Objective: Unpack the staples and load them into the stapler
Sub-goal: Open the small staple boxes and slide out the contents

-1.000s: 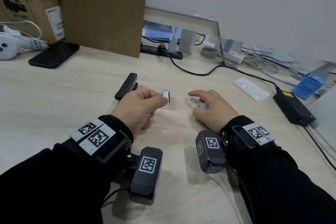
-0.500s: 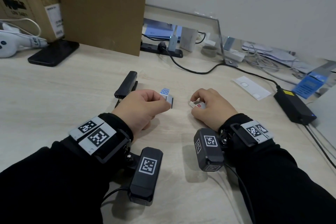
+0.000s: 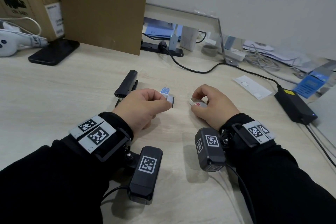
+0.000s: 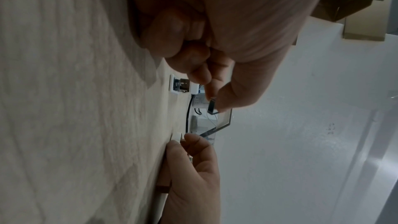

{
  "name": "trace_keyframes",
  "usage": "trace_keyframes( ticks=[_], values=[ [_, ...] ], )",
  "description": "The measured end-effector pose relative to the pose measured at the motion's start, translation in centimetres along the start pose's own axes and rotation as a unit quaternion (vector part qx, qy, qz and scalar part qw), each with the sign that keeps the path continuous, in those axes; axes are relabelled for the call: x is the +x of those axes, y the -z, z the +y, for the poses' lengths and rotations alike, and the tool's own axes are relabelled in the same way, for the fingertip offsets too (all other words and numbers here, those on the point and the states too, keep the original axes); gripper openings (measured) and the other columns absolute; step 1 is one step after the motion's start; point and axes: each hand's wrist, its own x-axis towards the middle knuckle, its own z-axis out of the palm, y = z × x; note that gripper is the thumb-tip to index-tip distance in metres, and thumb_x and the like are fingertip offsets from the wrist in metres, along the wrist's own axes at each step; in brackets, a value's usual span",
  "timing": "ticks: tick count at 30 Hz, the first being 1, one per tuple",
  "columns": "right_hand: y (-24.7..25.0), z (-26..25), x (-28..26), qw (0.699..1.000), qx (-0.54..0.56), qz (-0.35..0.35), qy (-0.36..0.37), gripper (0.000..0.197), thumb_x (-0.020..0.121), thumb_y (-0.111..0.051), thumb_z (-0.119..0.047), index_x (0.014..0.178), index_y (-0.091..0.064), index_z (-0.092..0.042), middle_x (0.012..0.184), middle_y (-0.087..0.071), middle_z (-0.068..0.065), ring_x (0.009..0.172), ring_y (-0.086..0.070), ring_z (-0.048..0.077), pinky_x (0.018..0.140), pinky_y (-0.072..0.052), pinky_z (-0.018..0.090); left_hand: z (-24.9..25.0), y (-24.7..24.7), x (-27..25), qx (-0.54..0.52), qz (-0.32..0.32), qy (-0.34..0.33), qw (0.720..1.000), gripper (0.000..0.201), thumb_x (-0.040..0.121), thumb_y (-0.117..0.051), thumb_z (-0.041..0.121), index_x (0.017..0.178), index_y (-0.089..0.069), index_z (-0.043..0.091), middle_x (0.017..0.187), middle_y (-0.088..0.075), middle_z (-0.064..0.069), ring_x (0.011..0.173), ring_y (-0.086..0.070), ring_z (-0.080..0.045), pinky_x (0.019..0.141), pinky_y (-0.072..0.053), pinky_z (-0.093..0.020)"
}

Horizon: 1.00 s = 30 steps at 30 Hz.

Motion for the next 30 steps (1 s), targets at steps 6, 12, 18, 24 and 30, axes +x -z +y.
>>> trace_keyframes(
  ticks=[6,12,18,24,30],
  values=[
    [-0.24,0.09,0.07,1.000,0.008,-0.018,0.008,0.022,0.086,-0.062,-0.018,0.103,-0.067,-0.031,0.104,-0.056,-0.006,0.094,-0.056,0.005,0.081,-0.041,0.021,0.14,-0.03,-0.09,0.002,-0.003,-0.002,1.000,0.023,0.081,-0.075,0.015,0.062,-0.062,0.020,0.056,-0.037,-0.002,0.047,-0.022,-0.015,0.038,-0.020,-0.020],
    [-0.29,-0.06,0.05,1.000,-0.012,-0.026,0.007,0.017,0.086,-0.063,-0.019,0.097,-0.067,-0.032,0.103,-0.056,-0.006,0.093,-0.055,0.010,0.083,-0.040,0.022,0.10,-0.01,-0.15,0.007,-0.003,-0.004,1.000,0.026,0.080,-0.075,0.016,0.058,-0.063,0.024,0.056,-0.039,-0.001,0.048,-0.023,-0.016,0.039,-0.020,-0.020],
    [-0.11,-0.13,-0.03,1.000,-0.017,-0.020,0.003,0.016,0.086,-0.065,-0.024,0.099,-0.067,-0.033,0.103,-0.057,-0.008,0.086,-0.052,0.002,0.080,-0.039,0.023,0.13,-0.02,0.00,0.007,-0.004,-0.004,1.000,0.026,0.080,-0.075,0.016,0.059,-0.062,0.023,0.058,-0.039,-0.003,0.048,-0.022,-0.016,0.039,-0.020,-0.019],
    [-0.06,-0.45,-0.04,0.999,-0.033,-0.011,-0.010,0.006,0.085,-0.066,-0.028,0.091,-0.065,-0.028,0.102,-0.057,-0.006,0.092,-0.056,0.013,0.085,-0.045,0.029,0.32,-0.24,-0.25,0.042,-0.021,-0.010,0.999,0.016,0.064,-0.077,0.028,0.057,-0.063,0.025,0.055,-0.039,-0.002,0.054,-0.024,-0.018,0.043,-0.018,-0.024],
    [-0.02,-0.39,0.04,0.999,-0.029,0.008,-0.014,0.009,0.085,-0.066,-0.030,0.093,-0.067,-0.025,0.105,-0.055,-0.005,0.098,-0.055,0.014,0.086,-0.041,0.026,0.40,0.01,-0.24,0.041,-0.013,0.002,0.999,0.022,0.078,-0.078,0.016,0.063,-0.063,0.020,0.052,-0.041,0.000,0.049,-0.027,-0.017,0.040,-0.022,-0.021]
  ],
)
